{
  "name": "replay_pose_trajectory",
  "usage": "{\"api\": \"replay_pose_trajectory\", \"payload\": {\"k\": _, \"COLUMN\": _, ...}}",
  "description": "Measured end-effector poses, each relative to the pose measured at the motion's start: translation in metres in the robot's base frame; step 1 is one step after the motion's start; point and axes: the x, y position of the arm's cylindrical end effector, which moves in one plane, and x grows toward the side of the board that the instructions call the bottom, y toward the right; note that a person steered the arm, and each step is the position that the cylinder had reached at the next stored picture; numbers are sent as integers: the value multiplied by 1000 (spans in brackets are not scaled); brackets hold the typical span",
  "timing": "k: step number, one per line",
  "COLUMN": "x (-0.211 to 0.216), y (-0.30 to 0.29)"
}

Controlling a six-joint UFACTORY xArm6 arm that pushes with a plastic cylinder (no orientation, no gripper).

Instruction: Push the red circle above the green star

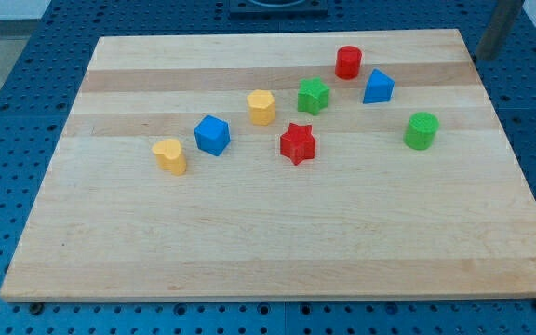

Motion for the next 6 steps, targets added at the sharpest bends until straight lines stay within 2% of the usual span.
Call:
{"api": "replay_pose_trajectory", "payload": {"k": 1, "x": 14, "y": -11}}
{"api": "replay_pose_trajectory", "payload": {"k": 3, "x": 72, "y": -95}}
{"api": "replay_pose_trajectory", "payload": {"k": 4, "x": 77, "y": -135}}
{"api": "replay_pose_trajectory", "payload": {"k": 6, "x": -2, "y": -173}}
